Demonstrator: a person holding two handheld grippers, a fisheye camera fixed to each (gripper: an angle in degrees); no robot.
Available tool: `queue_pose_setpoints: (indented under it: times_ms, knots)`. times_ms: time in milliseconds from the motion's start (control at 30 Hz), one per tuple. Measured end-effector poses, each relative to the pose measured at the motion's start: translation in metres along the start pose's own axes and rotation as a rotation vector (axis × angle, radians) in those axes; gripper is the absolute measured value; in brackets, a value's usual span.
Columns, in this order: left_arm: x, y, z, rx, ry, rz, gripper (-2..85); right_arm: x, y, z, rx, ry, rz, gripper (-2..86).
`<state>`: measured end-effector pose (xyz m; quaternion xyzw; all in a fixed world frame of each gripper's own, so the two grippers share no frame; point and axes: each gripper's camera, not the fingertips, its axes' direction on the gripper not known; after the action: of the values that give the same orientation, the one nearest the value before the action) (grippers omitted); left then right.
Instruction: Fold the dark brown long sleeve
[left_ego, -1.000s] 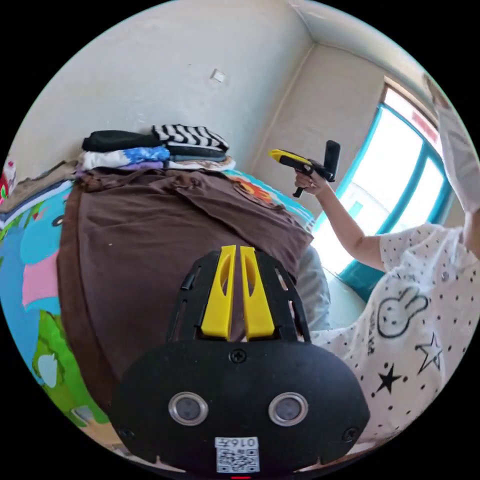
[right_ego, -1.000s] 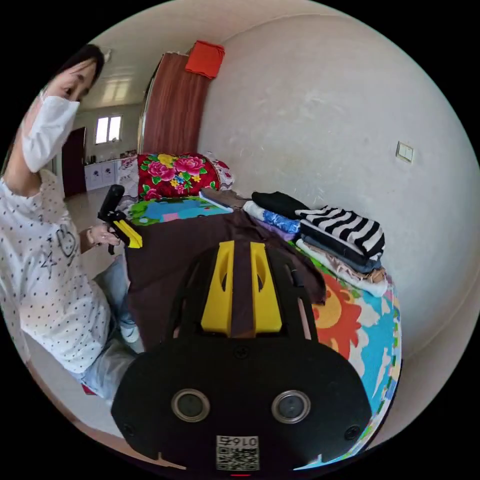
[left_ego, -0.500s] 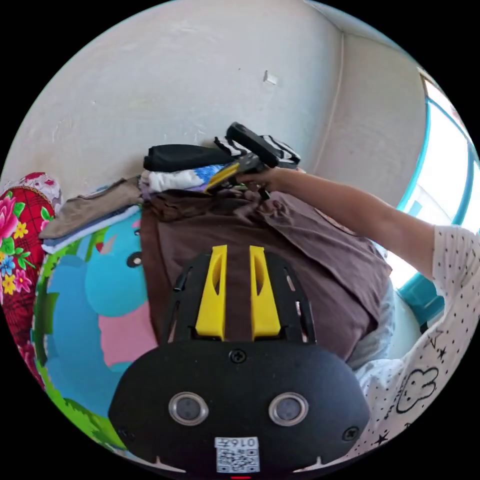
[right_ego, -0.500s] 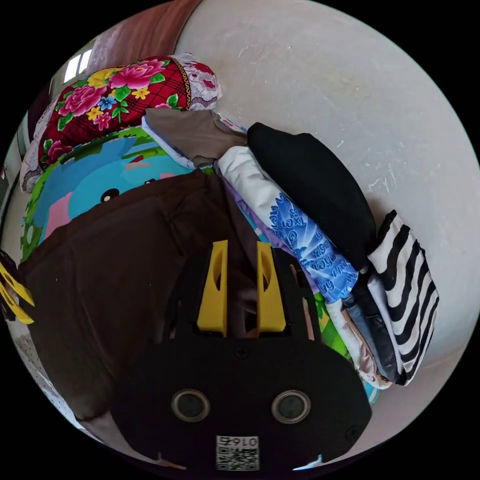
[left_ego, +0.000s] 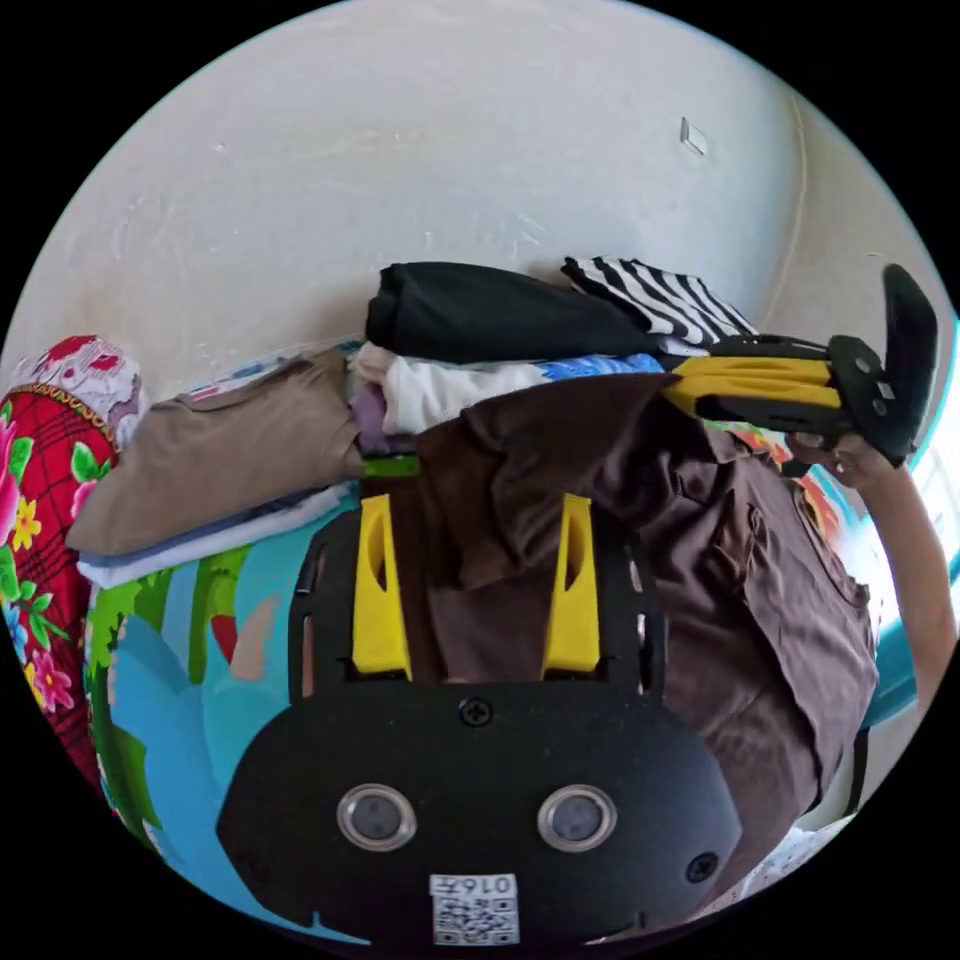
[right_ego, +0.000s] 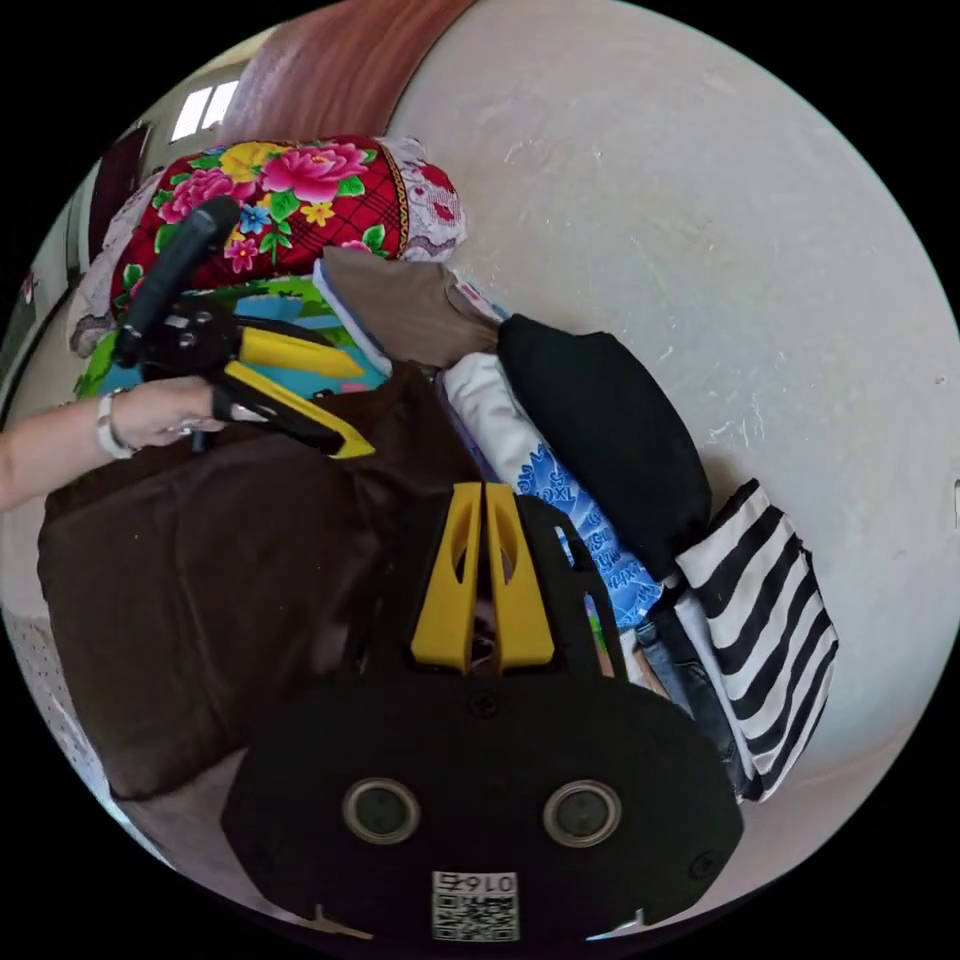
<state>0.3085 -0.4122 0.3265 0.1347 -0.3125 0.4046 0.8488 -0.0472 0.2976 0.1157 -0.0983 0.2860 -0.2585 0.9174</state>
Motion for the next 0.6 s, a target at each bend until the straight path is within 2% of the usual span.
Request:
queue_pose_setpoints:
  times_ms: [33,67,100,200,367,467,600]
  knots:
    - [0.004,-0.005,0.001,-0.002,0.027,0.024,16.8,-0.006,0.002,-0.016,0.033,0.007,-0.037,-0.2]
    - [0.014,-0.016,-0.002,0.019,0.043,0.074,9.0,-0.013,0.004,-0.029,0.045,0.032,-0.069,-0.2]
    - [0.028,-0.026,-0.012,0.075,0.002,0.117,4.7,-0.017,0.005,-0.035,0.044,0.055,-0.081,-0.2]
    - [0.078,-0.060,-0.046,0.193,-0.113,0.274,3.9,-0.030,0.013,-0.061,0.020,0.192,-0.123,-0.2]
    - [0.166,-0.102,-0.102,0.311,-0.189,0.503,3.7,-0.051,0.032,-0.109,0.064,0.355,-0.037,-0.2]
    - [0.209,-0.099,-0.122,0.311,-0.184,0.593,3.7,-0.085,0.060,-0.140,0.143,0.376,-0.003,-0.1]
    - [0.249,-0.048,-0.112,0.209,-0.029,0.701,3.8,-0.157,0.112,-0.158,0.184,0.301,-0.021,0.2]
